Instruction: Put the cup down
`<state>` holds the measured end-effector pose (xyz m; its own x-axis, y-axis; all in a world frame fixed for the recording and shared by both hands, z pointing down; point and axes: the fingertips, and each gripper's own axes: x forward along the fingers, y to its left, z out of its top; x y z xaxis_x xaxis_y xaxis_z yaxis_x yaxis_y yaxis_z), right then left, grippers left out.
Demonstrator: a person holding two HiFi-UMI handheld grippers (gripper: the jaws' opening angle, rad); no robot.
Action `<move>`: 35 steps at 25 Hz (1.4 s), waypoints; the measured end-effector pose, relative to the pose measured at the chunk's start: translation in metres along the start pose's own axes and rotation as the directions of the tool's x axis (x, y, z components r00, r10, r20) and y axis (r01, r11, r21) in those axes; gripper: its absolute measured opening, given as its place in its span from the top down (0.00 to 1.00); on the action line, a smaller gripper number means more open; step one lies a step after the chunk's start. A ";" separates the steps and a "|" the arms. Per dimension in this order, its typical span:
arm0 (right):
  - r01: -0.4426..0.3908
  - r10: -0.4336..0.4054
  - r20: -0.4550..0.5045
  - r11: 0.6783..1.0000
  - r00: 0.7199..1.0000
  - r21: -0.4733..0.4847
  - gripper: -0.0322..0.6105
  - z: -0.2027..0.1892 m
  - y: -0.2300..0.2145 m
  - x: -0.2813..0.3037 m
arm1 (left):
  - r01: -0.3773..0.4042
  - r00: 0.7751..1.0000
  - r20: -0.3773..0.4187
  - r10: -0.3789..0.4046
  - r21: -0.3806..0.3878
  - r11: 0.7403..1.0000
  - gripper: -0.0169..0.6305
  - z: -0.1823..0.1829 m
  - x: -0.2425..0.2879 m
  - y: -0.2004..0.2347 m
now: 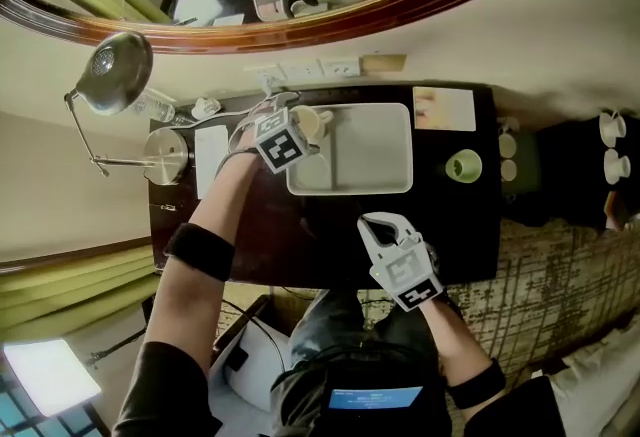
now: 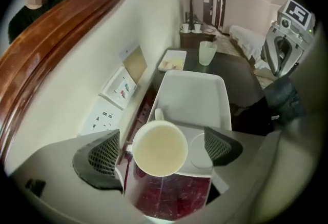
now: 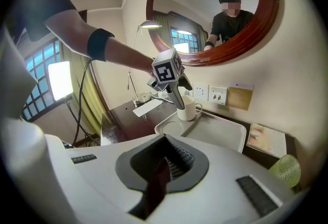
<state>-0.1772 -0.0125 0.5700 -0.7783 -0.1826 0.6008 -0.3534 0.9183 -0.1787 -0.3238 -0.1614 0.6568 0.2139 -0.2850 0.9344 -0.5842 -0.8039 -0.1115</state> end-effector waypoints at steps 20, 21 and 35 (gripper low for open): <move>0.030 -0.030 0.004 0.999 1.000 0.046 0.94 -0.015 -0.016 -0.011 | 0.045 0.994 -0.091 -0.052 -0.079 0.996 0.34 -0.009 0.016 0.014; 0.033 -0.033 0.002 0.998 0.999 0.047 0.94 -0.016 -0.017 -0.013 | 0.051 0.994 -0.090 -0.060 -0.096 0.994 0.34 -0.009 0.014 0.010; 0.116 -0.118 0.023 0.992 0.993 0.054 0.94 -0.025 -0.053 -0.082 | 0.075 0.997 0.021 -0.073 -0.150 0.986 0.34 0.078 -0.041 -0.107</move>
<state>-0.0821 -0.0380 0.5496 -0.7430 -0.2976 0.5995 -0.4690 0.8705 -0.1491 -0.2092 -0.1038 0.6038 0.2721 -0.2362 0.9328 -0.6773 -0.7356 0.0112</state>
